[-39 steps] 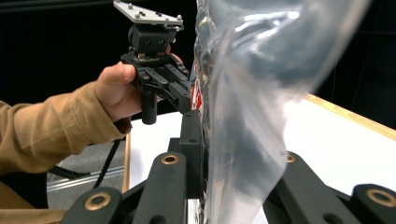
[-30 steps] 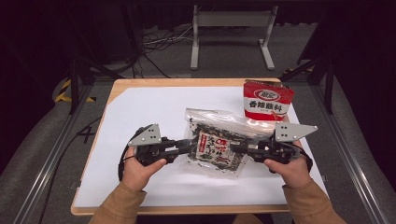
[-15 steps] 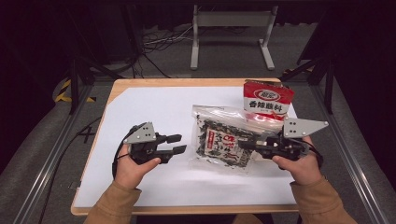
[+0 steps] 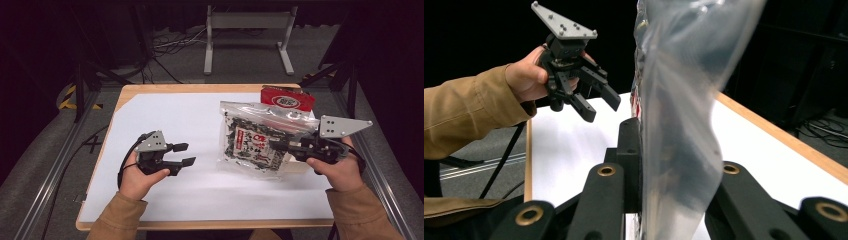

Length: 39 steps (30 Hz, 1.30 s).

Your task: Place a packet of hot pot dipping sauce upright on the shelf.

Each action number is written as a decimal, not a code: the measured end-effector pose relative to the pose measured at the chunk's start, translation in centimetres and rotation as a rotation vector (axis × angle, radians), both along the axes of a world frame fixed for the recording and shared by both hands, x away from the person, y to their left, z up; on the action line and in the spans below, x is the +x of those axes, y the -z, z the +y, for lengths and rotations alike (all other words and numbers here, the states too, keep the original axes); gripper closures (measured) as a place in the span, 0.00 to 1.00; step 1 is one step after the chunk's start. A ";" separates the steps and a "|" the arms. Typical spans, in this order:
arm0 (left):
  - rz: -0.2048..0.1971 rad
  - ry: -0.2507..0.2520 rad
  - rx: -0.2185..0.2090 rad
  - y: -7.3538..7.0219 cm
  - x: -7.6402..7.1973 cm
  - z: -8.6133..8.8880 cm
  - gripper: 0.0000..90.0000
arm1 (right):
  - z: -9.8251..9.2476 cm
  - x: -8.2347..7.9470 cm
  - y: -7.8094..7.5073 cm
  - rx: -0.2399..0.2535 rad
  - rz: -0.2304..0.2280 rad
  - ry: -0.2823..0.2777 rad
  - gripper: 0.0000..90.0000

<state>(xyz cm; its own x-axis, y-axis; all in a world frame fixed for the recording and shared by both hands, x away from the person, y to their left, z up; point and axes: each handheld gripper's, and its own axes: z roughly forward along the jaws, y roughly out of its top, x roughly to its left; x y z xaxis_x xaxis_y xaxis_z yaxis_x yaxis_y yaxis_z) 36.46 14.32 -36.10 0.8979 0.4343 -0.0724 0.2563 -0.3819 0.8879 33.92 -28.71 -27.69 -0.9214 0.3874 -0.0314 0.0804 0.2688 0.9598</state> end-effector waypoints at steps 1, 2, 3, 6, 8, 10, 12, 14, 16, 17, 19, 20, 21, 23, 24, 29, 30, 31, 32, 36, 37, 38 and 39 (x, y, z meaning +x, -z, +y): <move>0.005 -0.005 0.002 0.0 0.0 0.1 0.50 | -0.1 0.0 -0.2 -0.002 -0.002 0.005 0.84; 0.007 -0.008 0.004 0.1 0.1 0.2 0.50 | -0.2 0.0 -0.3 -0.006 -0.006 0.011 0.84; 0.010 -0.014 0.005 0.1 0.1 0.3 0.50 | -0.3 0.1 -0.5 -0.010 -0.010 0.014 0.84; 0.017 -0.038 0.026 0.2 0.2 0.6 0.48 | -0.6 0.2 -1.0 -0.014 -0.019 0.022 0.84; 0.023 -0.051 0.042 0.3 0.3 0.7 0.46 | -0.9 0.2 -1.4 -0.021 -0.023 0.035 0.84; 0.033 -0.059 0.042 0.4 0.3 0.8 0.45 | -1.2 0.3 -1.8 -0.026 -0.028 0.048 0.84; 0.043 -0.068 0.049 0.4 0.4 1.0 0.44 | -1.5 0.4 -2.2 -0.023 -0.029 0.056 0.84; 0.049 -0.075 0.049 0.5 0.5 1.2 0.44 | -1.8 0.4 -2.5 -0.018 -0.029 0.063 0.84; 0.049 -0.082 0.049 0.5 0.5 1.3 0.43 | -2.2 0.5 -2.7 -0.014 -0.032 0.071 0.84; 0.056 -0.086 0.046 0.5 0.5 1.4 0.43 | -2.3 0.5 -2.8 -0.014 -0.034 0.076 0.84; 0.057 -0.093 0.050 0.4 0.5 1.6 0.43 | -2.6 0.5 -3.1 -0.017 -0.041 0.085 0.84; 0.052 -0.096 0.056 0.4 0.6 1.7 0.42 | -2.7 0.5 -3.2 -0.014 -0.045 0.087 0.84; 0.052 -0.099 0.057 0.4 0.5 1.8 0.42 | -2.9 0.5 -3.3 -0.011 -0.044 0.091 0.84; 0.053 -0.105 0.066 0.4 0.5 2.1 0.40 | -3.3 0.6 -3.6 -0.008 -0.047 0.102 0.84; 0.058 -0.107 0.066 0.4 0.5 2.2 0.40 | -3.5 0.6 -3.8 -0.006 -0.047 0.106 0.84; 0.065 -0.123 0.070 0.6 0.4 2.9 0.39 | -4.3 0.8 -4.5 -0.008 -0.048 0.131 0.84; 0.063 -0.123 0.073 0.6 0.5 3.1 0.39 | -4.4 0.9 -4.6 -0.008 -0.052 0.136 0.84; 0.068 -0.125 0.067 0.7 0.5 3.2 0.39 | -4.6 0.9 -4.7 -0.007 -0.053 0.140 0.84; 0.066 -0.128 0.065 0.7 0.5 3.2 0.38 | -4.7 0.9 -4.8 -0.009 -0.056 0.146 0.84; 0.069 -0.131 0.054 0.7 0.5 3.5 0.37 | -5.2 1.1 -5.1 -0.013 -0.057 0.165 0.84; 0.071 -0.133 0.055 0.7 0.5 3.6 0.37 | -5.4 1.2 -5.1 -0.014 -0.058 0.171 0.84; 0.071 -0.132 0.053 0.7 0.5 3.6 0.36 | -5.5 1.3 -5.2 -0.014 -0.061 0.177 0.84; 0.066 -0.129 0.055 0.6 0.5 3.7 0.36 | -5.7 1.4 -5.1 -0.013 -0.056 0.185 0.84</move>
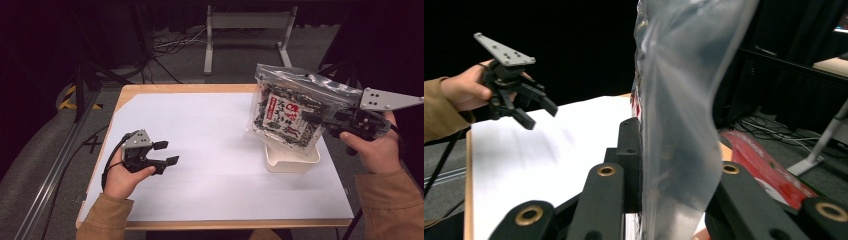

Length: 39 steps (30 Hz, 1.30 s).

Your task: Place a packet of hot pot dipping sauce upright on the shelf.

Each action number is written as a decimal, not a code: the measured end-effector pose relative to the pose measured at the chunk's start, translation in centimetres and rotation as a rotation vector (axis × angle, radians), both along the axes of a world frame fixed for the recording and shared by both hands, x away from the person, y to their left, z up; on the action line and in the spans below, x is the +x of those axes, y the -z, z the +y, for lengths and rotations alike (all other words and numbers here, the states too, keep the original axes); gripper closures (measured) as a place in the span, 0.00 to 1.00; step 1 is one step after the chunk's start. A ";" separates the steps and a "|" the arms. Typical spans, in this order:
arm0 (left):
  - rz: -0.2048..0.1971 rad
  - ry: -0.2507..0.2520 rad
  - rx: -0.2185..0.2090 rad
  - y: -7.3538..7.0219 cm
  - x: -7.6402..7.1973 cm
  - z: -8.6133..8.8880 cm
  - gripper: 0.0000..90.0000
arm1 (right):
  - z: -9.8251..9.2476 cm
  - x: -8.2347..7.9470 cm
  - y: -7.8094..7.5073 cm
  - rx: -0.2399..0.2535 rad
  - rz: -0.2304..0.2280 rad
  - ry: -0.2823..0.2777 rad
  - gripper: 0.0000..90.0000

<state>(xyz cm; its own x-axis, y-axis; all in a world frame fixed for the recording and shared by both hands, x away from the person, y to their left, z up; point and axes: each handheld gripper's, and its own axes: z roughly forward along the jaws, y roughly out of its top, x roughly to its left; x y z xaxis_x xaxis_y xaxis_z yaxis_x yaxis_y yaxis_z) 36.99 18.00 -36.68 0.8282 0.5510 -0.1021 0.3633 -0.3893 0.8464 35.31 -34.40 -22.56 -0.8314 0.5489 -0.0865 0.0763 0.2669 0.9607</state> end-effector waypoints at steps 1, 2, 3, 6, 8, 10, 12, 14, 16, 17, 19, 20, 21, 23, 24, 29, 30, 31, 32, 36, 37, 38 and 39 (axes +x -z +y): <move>-0.002 -0.004 -0.002 0.0 0.0 0.1 0.35 | -0.2 0.2 0.1 0.001 -0.005 0.003 0.84; 0.002 -0.006 -0.006 -0.1 -0.1 0.1 0.35 | -0.3 0.3 0.1 0.001 -0.006 0.008 0.84; -0.001 -0.005 -0.003 -0.1 0.0 0.2 0.34 | -0.5 0.5 0.2 0.002 -0.005 0.014 0.84; 0.006 -0.011 -0.005 -0.1 0.0 0.3 0.33 | -1.0 0.8 0.3 0.011 -0.012 0.023 0.84; 0.008 -0.013 -0.004 0.0 0.0 0.4 0.32 | -1.3 1.0 0.4 0.014 -0.022 0.035 0.84; 0.008 -0.013 -0.002 0.0 0.0 0.4 0.31 | -1.6 1.1 0.4 0.014 -0.021 0.045 0.84; 0.009 -0.019 -0.004 0.0 0.1 0.4 0.29 | -1.8 1.3 0.5 0.011 -0.028 0.053 0.84; 0.010 -0.027 -0.005 0.0 0.1 0.5 0.26 | -1.9 1.4 0.6 0.007 -0.031 0.062 0.84; 0.006 -0.035 -0.003 0.0 0.2 0.6 0.24 | -2.2 1.5 0.8 0.002 -0.033 0.089 0.84; 0.002 -0.041 -0.001 0.0 0.2 0.7 0.23 | -2.3 1.6 0.9 0.003 -0.035 0.096 0.84; -0.001 -0.047 -0.003 0.0 0.2 0.7 0.21 | -2.5 1.8 1.1 0.002 -0.035 0.109 0.84; 0.006 -0.050 -0.008 0.0 0.2 0.7 0.20 | -2.6 1.8 1.2 0.001 -0.034 0.112 0.84; 0.007 -0.051 -0.009 0.0 0.2 0.8 0.20 | -2.6 1.9 1.3 0.002 -0.033 0.116 0.84; 0.009 -0.052 -0.008 0.1 0.2 0.8 0.19 | -2.7 2.0 1.6 -0.002 -0.027 0.125 0.84; 0.008 -0.051 -0.004 0.1 0.3 0.9 0.19 | -2.8 2.1 1.7 -0.004 -0.025 0.129 0.84; 0.015 -0.054 0.000 0.2 0.3 1.2 0.18 | -3.0 2.3 2.4 -0.020 -0.008 0.160 0.84; 0.016 -0.056 -0.001 0.2 0.2 1.2 0.18 | -3.0 2.4 2.6 -0.017 -0.001 0.163 0.84; 0.014 -0.063 0.001 0.2 0.2 1.3 0.18 | -3.0 2.5 2.7 -0.015 0.005 0.167 0.84; 0.009 -0.064 0.003 0.2 0.3 1.5 0.18 | -3.1 2.5 2.9 -0.019 0.007 0.176 0.84; 0.019 -0.077 -0.013 0.2 0.2 1.8 0.18 | -3.1 2.8 3.3 -0.028 0.031 0.200 0.84; 0.013 -0.078 -0.011 0.1 0.2 1.9 0.17 | -3.1 2.8 3.4 -0.029 0.038 0.206 0.84; 0.013 -0.081 -0.018 0.1 0.2 2.0 0.17 | -3.0 2.9 3.5 -0.039 0.041 0.212 0.84; 0.015 -0.084 -0.019 0.1 0.2 2.0 0.17 | -3.0 2.9 3.6 -0.047 0.045 0.220 0.84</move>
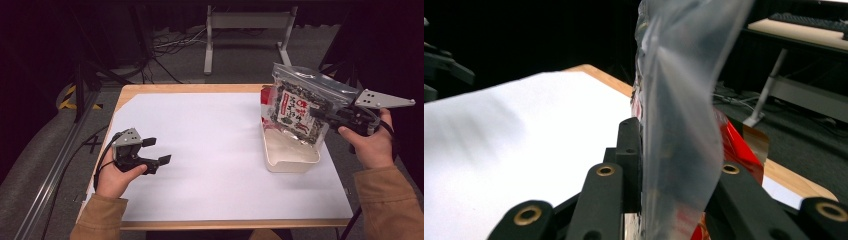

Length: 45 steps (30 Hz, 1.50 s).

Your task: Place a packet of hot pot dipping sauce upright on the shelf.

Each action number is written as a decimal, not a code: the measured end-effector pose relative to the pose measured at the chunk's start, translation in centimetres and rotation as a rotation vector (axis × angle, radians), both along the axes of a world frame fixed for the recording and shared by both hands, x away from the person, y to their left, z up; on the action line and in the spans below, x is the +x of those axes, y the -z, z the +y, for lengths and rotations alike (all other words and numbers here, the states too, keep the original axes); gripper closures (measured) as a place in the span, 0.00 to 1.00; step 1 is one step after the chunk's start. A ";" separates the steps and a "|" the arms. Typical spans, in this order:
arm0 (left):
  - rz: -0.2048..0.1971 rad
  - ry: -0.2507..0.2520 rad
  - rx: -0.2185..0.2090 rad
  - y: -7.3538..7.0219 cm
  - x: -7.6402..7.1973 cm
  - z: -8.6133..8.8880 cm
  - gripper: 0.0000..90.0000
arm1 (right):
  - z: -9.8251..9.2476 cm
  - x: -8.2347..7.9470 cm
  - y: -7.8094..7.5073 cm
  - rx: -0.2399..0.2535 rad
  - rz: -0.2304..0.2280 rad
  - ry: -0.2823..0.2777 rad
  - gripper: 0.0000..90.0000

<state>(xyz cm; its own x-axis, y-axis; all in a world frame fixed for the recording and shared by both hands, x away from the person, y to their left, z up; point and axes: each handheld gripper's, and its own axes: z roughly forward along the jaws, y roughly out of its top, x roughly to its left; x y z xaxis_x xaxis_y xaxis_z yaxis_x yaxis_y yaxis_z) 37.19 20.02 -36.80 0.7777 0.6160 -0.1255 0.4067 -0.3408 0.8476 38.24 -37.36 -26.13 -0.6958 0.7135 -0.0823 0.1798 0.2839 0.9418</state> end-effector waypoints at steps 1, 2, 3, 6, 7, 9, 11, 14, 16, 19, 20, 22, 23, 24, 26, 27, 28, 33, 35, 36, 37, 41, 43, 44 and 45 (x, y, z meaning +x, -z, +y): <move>-0.005 0.000 0.004 0.0 0.0 0.1 0.17 | 0.0 0.0 0.1 -0.007 0.002 0.004 0.84; 0.001 -0.003 -0.001 0.0 0.0 0.1 0.17 | 0.2 0.1 0.2 -0.010 0.008 0.010 0.84; 0.004 -0.005 -0.003 0.0 0.0 0.2 0.17 | 0.2 0.2 0.3 -0.013 0.011 0.018 0.84; -0.002 -0.003 0.000 0.0 0.0 0.2 0.17 | 0.4 0.3 0.4 -0.023 0.016 0.027 0.84; -0.003 -0.006 -0.001 0.0 0.0 0.2 0.17 | 0.5 0.3 0.6 -0.031 0.018 0.029 0.84; 0.002 -0.006 -0.005 0.0 0.0 0.2 0.17 | 0.5 0.3 0.6 -0.032 0.021 0.029 0.84; 0.006 -0.009 -0.003 0.0 0.1 0.3 0.17 | 0.6 0.3 0.9 -0.042 0.028 0.026 0.84; 0.006 -0.011 -0.004 0.1 0.1 0.3 0.17 | 0.6 0.3 1.1 -0.050 0.031 0.023 0.84; 0.003 -0.009 -0.003 0.1 0.1 0.3 0.17 | 0.6 0.3 1.5 -0.057 0.042 0.018 0.84; 0.008 -0.012 -0.006 0.1 0.1 0.2 0.17 | 0.6 0.3 1.7 -0.053 0.049 0.015 0.84; 0.008 -0.013 -0.005 0.1 0.1 0.2 0.17 | 0.6 0.3 1.8 -0.050 0.053 0.014 0.84; 0.010 -0.011 -0.003 0.1 0.1 0.2 0.17 | 0.6 0.3 2.1 -0.057 0.060 0.012 0.84; 0.008 -0.008 -0.002 0.1 0.1 0.2 0.17 | 0.6 0.4 2.3 -0.059 0.064 0.009 0.84; 0.007 -0.006 -0.001 0.1 0.1 0.2 0.17 | 0.7 0.4 2.5 -0.062 0.071 0.011 0.84; 0.011 -0.008 -0.004 0.2 0.1 0.2 0.17 | 0.8 0.4 2.7 -0.063 0.073 0.010 0.84; 0.011 -0.009 -0.004 0.2 0.1 0.2 0.17 | 0.8 0.5 2.9 -0.068 0.075 0.009 0.84; 0.013 -0.011 -0.005 0.2 0.1 0.2 0.17 | 0.9 0.5 3.1 -0.068 0.076 0.011 0.84; 0.013 -0.011 -0.006 0.2 0.1 0.2 0.17 | 0.9 0.4 3.8 -0.062 0.075 0.017 0.84; 0.017 -0.007 -0.003 0.2 0.1 0.2 0.17 | 0.9 0.4 4.2 -0.050 0.078 0.022 0.84; 0.012 -0.006 -0.001 0.2 0.1 0.2 0.17 | 0.8 0.4 4.4 -0.043 0.079 0.024 0.84; 0.008 -0.008 0.000 0.2 0.1 0.2 0.17 | 0.7 0.4 4.6 -0.032 0.081 0.026 0.84; 0.011 -0.002 0.006 0.3 0.2 0.0 0.16 | 0.5 0.3 5.2 -0.008 0.090 0.033 0.84; 0.012 -0.002 0.010 0.3 0.2 -0.1 0.16 | 0.6 0.3 5.4 -0.011 0.098 0.034 0.84; 0.010 0.001 0.014 0.3 0.2 -0.2 0.16 | 0.7 0.3 5.5 -0.016 0.102 0.035 0.84; 0.016 0.000 0.007 0.3 0.2 -0.2 0.16 | 0.9 0.3 5.8 -0.017 0.109 0.033 0.83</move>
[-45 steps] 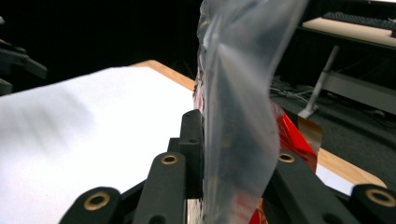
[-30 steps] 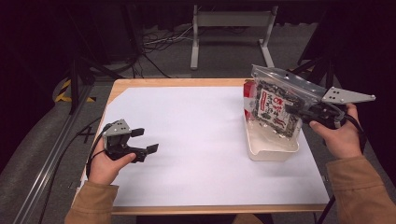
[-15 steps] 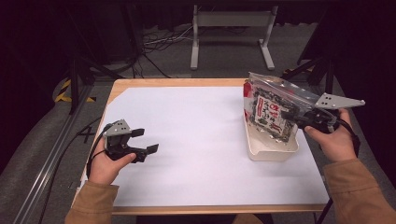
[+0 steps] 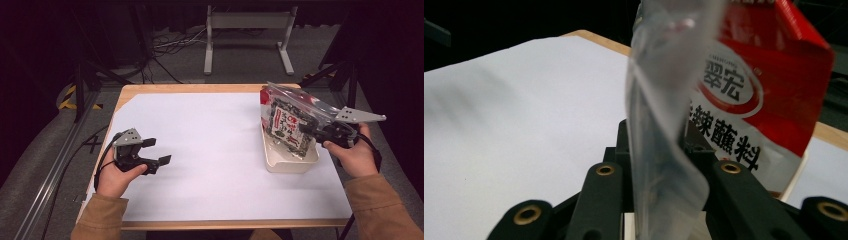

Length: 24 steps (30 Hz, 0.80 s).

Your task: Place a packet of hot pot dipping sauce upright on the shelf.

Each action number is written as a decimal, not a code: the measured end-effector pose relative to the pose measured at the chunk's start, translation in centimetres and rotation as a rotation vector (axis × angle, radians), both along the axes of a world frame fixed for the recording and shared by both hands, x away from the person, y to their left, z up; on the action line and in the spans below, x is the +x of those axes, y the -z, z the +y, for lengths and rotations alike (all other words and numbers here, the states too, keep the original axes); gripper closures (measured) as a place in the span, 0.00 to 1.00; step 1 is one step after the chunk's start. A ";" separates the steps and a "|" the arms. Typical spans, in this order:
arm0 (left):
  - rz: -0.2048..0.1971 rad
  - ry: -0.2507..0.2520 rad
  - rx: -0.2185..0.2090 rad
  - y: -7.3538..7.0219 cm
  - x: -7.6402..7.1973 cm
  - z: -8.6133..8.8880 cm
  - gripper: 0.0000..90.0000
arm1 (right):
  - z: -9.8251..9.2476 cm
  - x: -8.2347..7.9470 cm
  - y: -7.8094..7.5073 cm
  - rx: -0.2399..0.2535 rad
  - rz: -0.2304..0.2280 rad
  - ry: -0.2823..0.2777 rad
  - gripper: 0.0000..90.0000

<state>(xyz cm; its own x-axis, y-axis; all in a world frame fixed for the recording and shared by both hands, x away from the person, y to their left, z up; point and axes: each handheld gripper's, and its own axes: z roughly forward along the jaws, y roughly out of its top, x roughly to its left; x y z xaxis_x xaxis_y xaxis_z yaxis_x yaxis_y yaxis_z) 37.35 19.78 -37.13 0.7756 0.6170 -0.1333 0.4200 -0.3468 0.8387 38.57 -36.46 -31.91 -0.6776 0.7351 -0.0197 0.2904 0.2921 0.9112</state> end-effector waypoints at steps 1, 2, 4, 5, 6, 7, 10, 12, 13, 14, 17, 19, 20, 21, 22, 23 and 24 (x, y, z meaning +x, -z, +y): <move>-0.001 0.001 0.000 0.0 0.0 0.0 0.16 | 0.1 0.0 0.2 -0.004 0.003 0.002 0.83; -0.004 0.001 0.002 0.0 0.0 0.0 0.16 | 0.2 0.0 0.5 -0.001 0.009 0.003 0.83; -0.005 0.003 0.003 0.0 0.0 0.0 0.16 | 0.2 0.0 0.7 0.005 0.010 0.002 0.83; -0.005 0.003 0.002 0.0 0.0 0.0 0.16 | 0.2 0.0 0.8 0.010 0.012 0.005 0.83; -0.006 0.003 0.003 0.0 0.0 0.0 0.16 | 0.1 0.0 0.9 0.015 0.015 0.006 0.83; -0.008 0.003 0.005 0.0 0.0 0.0 0.16 | 0.1 0.0 0.9 0.016 0.019 0.007 0.83; 0.002 0.003 0.004 0.0 -0.2 0.0 0.16 | 0.2 0.0 1.0 0.020 0.020 0.012 0.83; 0.003 0.005 0.005 0.0 -0.2 0.0 0.16 | 0.0 0.1 1.1 0.022 0.017 0.016 0.83; -0.001 -0.003 0.000 0.0 -0.3 0.1 0.16 | -0.1 0.1 1.2 0.029 0.019 0.016 0.83; 0.001 -0.004 -0.004 -0.1 -0.3 0.2 0.16 | -0.2 0.0 1.4 0.037 0.019 0.018 0.83; -0.002 -0.006 -0.003 -0.1 -0.5 0.5 0.16 | -0.6 -0.1 1.7 0.057 0.022 0.024 0.83; 0.002 -0.013 -0.004 0.0 -0.6 0.6 0.16 | -0.9 -0.1 2.0 0.067 0.019 0.029 0.83; 0.005 -0.016 0.000 0.0 -0.7 0.7 0.16 | -1.0 -0.1 2.1 0.072 0.017 0.030 0.83; 0.004 -0.019 0.002 0.0 -0.8 0.8 0.16 | -1.1 -0.1 2.2 0.074 0.016 0.032 0.83; 0.001 -0.018 0.006 0.1 -0.8 0.9 0.16 | -1.1 -0.1 2.2 0.075 0.017 0.035 0.83; 0.004 -0.023 0.000 0.1 -1.0 1.0 0.16 | -1.2 -0.1 2.3 0.080 0.018 0.035 0.83; 0.006 -0.030 -0.002 0.1 -1.1 1.1 0.16 | -1.2 -0.1 2.3 0.082 0.017 0.036 0.83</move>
